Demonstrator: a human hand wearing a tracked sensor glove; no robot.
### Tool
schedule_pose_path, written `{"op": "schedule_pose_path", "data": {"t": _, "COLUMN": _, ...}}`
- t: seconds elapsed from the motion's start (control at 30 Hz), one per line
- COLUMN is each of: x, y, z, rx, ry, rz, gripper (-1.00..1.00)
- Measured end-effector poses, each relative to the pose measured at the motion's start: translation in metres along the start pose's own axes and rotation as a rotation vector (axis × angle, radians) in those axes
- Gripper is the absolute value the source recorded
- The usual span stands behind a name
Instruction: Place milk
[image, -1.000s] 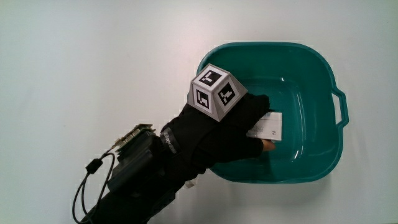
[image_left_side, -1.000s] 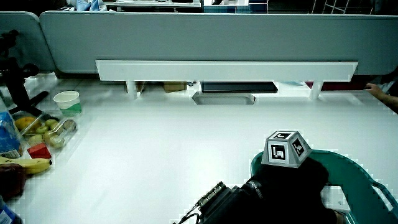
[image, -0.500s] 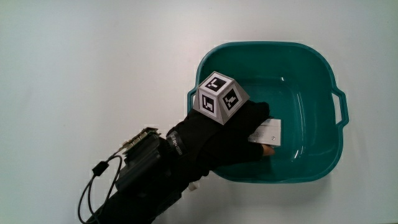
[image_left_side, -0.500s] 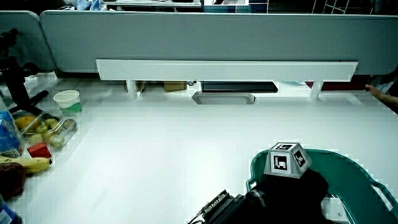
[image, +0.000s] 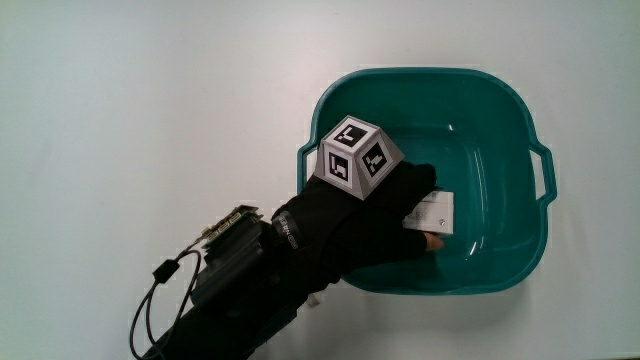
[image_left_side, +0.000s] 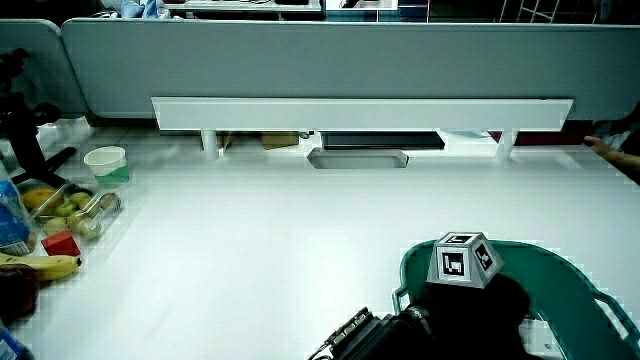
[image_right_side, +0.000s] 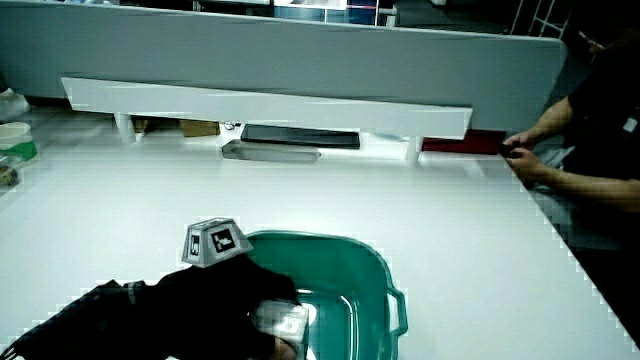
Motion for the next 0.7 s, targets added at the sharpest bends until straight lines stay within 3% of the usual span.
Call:
{"op": "schedule_pose_path", "data": {"t": 0.13, "x": -0.002, "y": 0.000, "z": 0.000, "rx": -0.008, "ry": -0.006, "rz": 0.006, "gripper": -0.62}}
{"op": "schedule_pose_path", "data": {"t": 0.23, "x": -0.008, "y": 0.000, "z": -0.003, "rx": 0.016, "ry": -0.035, "rz": -0.020, "gripper": -0.75}}
{"op": "schedule_pose_path", "data": {"t": 0.27, "x": -0.012, "y": 0.001, "z": -0.005, "rx": 0.044, "ry": -0.050, "rz": -0.051, "gripper": -0.79}}
{"op": "schedule_pose_path", "data": {"t": 0.33, "x": -0.012, "y": -0.007, "z": 0.003, "rx": 0.041, "ry": -0.110, "rz": -0.039, "gripper": -0.88}}
{"op": "schedule_pose_path", "data": {"t": 0.37, "x": -0.021, "y": -0.003, "z": -0.004, "rx": 0.103, "ry": -0.183, "rz": -0.139, "gripper": -0.92}}
{"op": "schedule_pose_path", "data": {"t": 0.4, "x": -0.017, "y": -0.012, "z": 0.006, "rx": 0.086, "ry": -0.161, "rz": -0.109, "gripper": -0.96}}
{"op": "schedule_pose_path", "data": {"t": 0.43, "x": -0.019, "y": -0.017, "z": 0.007, "rx": 0.058, "ry": -0.229, "rz": -0.026, "gripper": -1.00}}
{"op": "schedule_pose_path", "data": {"t": 0.47, "x": -0.021, "y": -0.019, "z": 0.009, "rx": 0.084, "ry": -0.182, "rz": -0.082, "gripper": -1.00}}
{"op": "schedule_pose_path", "data": {"t": 0.5, "x": -0.010, "y": -0.032, "z": 0.024, "rx": 0.084, "ry": -0.117, "rz": -0.037, "gripper": -1.00}}
{"op": "schedule_pose_path", "data": {"t": 0.53, "x": -0.015, "y": -0.034, "z": 0.021, "rx": 0.046, "ry": -0.159, "rz": 0.018, "gripper": -1.00}}
{"op": "schedule_pose_path", "data": {"t": 0.6, "x": -0.016, "y": -0.043, "z": 0.025, "rx": 0.056, "ry": -0.120, "rz": 0.017, "gripper": -1.00}}
{"op": "schedule_pose_path", "data": {"t": 0.63, "x": -0.025, "y": -0.043, "z": 0.018, "rx": 0.085, "ry": -0.216, "rz": -0.024, "gripper": -1.00}}
{"op": "schedule_pose_path", "data": {"t": 0.67, "x": -0.026, "y": -0.049, "z": 0.019, "rx": 0.018, "ry": -0.188, "rz": 0.070, "gripper": -1.00}}
{"op": "schedule_pose_path", "data": {"t": 0.7, "x": -0.027, "y": -0.054, "z": 0.022, "rx": 0.036, "ry": -0.158, "rz": 0.039, "gripper": -1.00}}
